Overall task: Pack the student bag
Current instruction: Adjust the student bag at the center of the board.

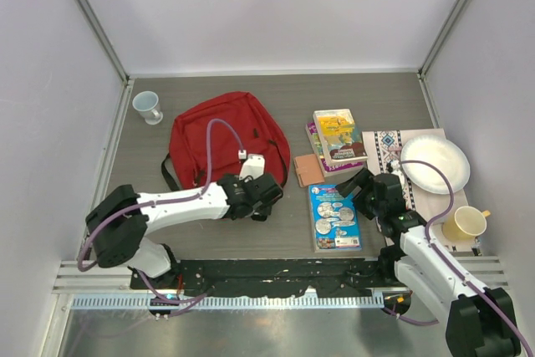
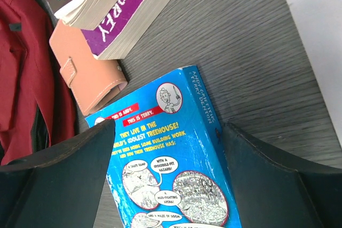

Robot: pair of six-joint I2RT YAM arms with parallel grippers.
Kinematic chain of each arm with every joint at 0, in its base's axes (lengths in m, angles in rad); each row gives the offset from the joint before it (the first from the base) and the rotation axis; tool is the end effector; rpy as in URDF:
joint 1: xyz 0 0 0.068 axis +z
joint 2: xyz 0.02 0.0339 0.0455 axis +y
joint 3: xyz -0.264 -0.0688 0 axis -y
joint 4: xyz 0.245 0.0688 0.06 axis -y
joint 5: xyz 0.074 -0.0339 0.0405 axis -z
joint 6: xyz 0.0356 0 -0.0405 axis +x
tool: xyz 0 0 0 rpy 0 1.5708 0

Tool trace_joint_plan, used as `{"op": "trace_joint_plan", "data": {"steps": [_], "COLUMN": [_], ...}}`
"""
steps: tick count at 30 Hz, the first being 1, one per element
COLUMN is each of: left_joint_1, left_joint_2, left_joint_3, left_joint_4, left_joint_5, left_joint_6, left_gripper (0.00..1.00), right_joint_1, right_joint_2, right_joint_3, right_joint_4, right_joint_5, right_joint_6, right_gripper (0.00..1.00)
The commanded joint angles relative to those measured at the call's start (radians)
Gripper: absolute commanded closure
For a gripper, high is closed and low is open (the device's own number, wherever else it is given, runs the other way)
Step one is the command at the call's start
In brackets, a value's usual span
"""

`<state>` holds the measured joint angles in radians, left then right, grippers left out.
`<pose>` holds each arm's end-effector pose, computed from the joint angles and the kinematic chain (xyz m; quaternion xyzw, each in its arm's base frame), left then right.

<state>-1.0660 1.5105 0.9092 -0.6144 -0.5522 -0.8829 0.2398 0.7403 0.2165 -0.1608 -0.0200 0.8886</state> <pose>0.1500 -0.2328 0.1901 0.0386 0.9474 0.0101 0.3174 0.1476 0.0368 0.1517 0.2839 0.8576 0.2369 0.3574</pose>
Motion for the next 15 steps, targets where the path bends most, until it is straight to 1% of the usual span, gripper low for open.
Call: {"op": "trace_joint_plan", "data": {"steps": [1, 4, 5, 7, 8, 11, 13, 14, 15], "left_joint_1": [0.000, -0.017, -0.020, -0.029, -0.034, -0.054, -0.077, -0.083, -0.087], "left_joint_2": [-0.124, -0.223, -0.246, -0.289, -0.292, -0.231, -0.176, -0.114, -0.090], "left_joint_3": [0.028, 0.030, 0.027, 0.014, 0.013, 0.045, 0.078, 0.086, 0.089], "left_joint_4": [-0.033, 0.054, 0.126, 0.214, 0.284, 0.349, 0.355, 0.364, 0.373], "left_joint_5": [-0.098, -0.059, -0.010, 0.050, 0.110, 0.191, 0.227, 0.239, 0.273], "left_joint_6": [0.027, 0.082, 0.094, 0.120, 0.125, 0.118, 0.095, 0.079, 0.050], "left_gripper": [0.00, 0.00, 0.00, 0.00, 0.00, 0.00, 0.00, 0.00, 0.00], "right_joint_1": [-0.002, -0.002, -0.002, -0.002, -0.002, -0.002, -0.002, -0.002, -0.002], "right_joint_2": [-0.001, -0.002, -0.001, -0.002, -0.005, -0.007, -0.010, -0.010, -0.016], "right_joint_3": [-0.006, -0.003, -0.002, 0.000, 0.003, 0.011, 0.015, 0.018, 0.020], "right_joint_4": [0.053, 0.041, 0.037, 0.023, 0.020, 0.001, -0.022, -0.029, -0.035], "right_joint_5": [-0.055, -0.049, -0.046, -0.038, -0.038, -0.035, -0.029, -0.025, -0.024], "right_joint_6": [-0.019, -0.026, -0.025, -0.030, -0.033, -0.037, -0.040, -0.045, -0.046], "right_gripper": [0.14, 0.11, 0.10, 0.09, 0.09, 0.08, 0.08, 0.08, 0.08]}}
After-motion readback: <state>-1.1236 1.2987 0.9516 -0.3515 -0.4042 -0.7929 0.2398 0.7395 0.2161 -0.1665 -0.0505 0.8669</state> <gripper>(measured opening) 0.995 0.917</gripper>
